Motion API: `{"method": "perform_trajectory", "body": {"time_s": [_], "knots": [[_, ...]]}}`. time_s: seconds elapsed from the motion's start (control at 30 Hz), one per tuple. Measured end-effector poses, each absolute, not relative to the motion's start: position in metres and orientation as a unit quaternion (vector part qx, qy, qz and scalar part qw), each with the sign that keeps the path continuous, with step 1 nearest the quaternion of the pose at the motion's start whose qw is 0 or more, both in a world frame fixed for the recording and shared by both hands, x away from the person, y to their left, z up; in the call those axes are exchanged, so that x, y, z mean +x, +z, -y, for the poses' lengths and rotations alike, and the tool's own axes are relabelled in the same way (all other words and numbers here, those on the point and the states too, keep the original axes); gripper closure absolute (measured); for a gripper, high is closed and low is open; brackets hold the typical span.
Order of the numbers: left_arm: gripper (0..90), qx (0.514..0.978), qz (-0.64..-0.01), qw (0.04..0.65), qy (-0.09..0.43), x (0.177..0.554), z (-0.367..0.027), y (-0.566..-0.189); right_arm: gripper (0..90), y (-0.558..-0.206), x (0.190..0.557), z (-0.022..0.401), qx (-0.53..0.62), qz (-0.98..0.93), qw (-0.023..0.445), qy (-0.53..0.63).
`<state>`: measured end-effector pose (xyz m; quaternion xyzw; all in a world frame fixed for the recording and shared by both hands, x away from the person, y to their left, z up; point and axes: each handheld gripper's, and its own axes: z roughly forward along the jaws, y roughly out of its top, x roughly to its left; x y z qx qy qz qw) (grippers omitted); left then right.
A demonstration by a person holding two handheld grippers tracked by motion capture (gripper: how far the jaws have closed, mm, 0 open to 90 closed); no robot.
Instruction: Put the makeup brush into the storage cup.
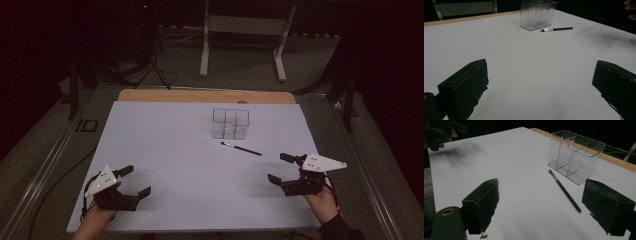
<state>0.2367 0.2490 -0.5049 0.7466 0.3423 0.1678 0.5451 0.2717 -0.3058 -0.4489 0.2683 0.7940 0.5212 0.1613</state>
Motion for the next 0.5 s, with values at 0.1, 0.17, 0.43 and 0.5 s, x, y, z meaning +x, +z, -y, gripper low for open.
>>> {"method": "perform_trajectory", "body": {"time_s": [0.1, 0.17, 0.43, 0.5], "knots": [[1.4, 0.747, -0.342, 0.545, 0.168, 0.237, -0.249, -0.505, 14.3, -0.449, 0.282, 0.301, 0.265, -0.798, 0.149, 0.52], [1.4, 0.747, -0.342, 0.545, 0.167, 0.237, -0.249, -0.506, 14.3, -0.449, 0.288, 0.299, 0.264, -0.801, 0.147, 0.516], [1.4, 0.749, -0.343, 0.544, 0.164, 0.237, -0.249, -0.506, 14.4, -0.449, 0.31, 0.29, 0.251, -0.814, 0.135, 0.507], [1.4, 0.749, -0.342, 0.543, 0.162, 0.237, -0.248, -0.506, 14.5, -0.449, 0.312, 0.29, 0.248, -0.816, 0.134, 0.505]]}}
